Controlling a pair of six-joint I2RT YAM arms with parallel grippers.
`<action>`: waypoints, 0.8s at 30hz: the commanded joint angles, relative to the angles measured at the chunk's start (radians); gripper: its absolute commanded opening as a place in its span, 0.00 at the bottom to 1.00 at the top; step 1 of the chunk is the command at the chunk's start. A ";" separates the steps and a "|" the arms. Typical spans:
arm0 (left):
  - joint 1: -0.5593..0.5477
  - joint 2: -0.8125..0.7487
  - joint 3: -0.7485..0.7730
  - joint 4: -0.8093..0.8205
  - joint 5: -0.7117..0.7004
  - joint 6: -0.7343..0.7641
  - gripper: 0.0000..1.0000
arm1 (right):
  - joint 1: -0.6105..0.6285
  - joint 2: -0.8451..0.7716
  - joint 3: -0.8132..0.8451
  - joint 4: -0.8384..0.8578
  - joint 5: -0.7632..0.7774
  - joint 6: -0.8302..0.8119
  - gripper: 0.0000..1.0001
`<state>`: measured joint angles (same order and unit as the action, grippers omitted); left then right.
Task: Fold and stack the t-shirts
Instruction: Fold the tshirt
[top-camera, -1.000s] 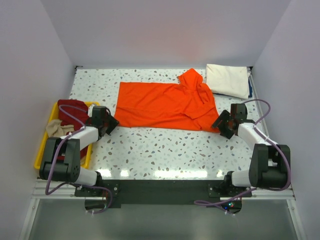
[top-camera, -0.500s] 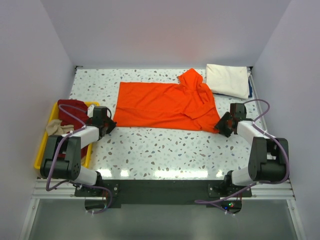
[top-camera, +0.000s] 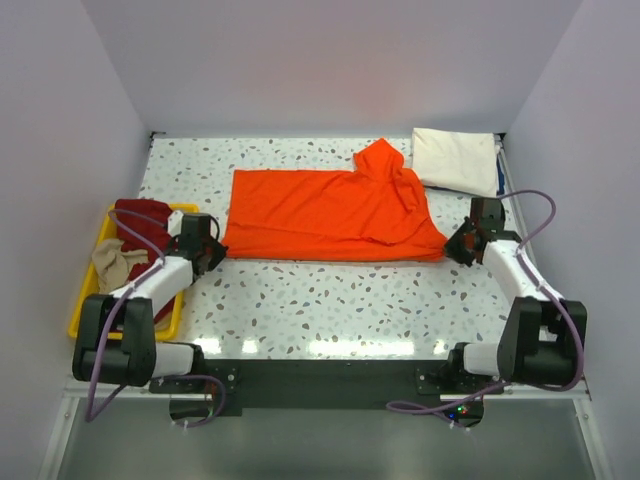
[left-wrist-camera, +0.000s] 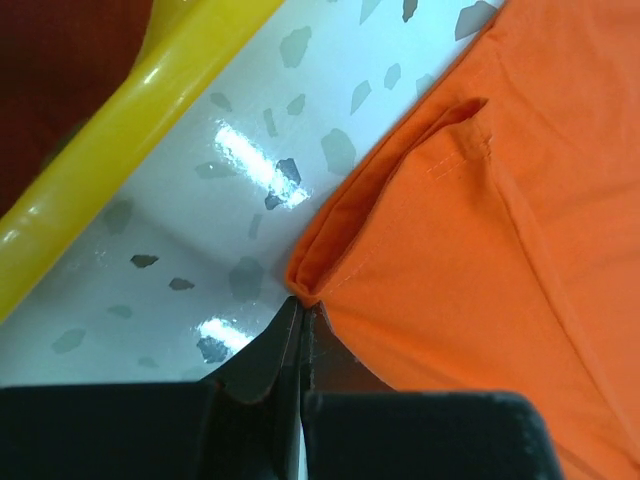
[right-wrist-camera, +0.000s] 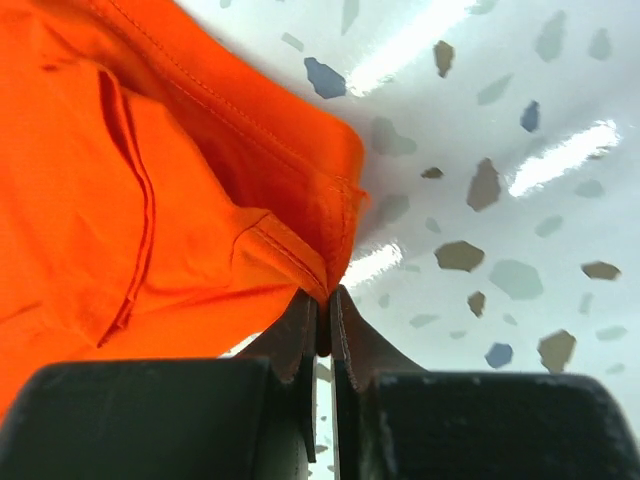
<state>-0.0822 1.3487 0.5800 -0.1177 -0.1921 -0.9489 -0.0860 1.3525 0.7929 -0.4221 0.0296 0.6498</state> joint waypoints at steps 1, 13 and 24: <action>-0.002 -0.086 0.006 -0.091 -0.073 0.022 0.00 | -0.026 -0.087 0.034 -0.136 0.058 -0.018 0.00; -0.004 -0.442 -0.190 -0.244 -0.072 -0.004 0.00 | -0.066 -0.363 -0.141 -0.297 0.003 -0.026 0.04; -0.004 -0.600 -0.177 -0.290 -0.017 0.033 0.59 | -0.066 -0.484 -0.107 -0.357 -0.028 -0.010 0.64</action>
<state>-0.0872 0.7689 0.3489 -0.4133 -0.2134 -0.9485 -0.1463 0.8967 0.6235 -0.7715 0.0162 0.6647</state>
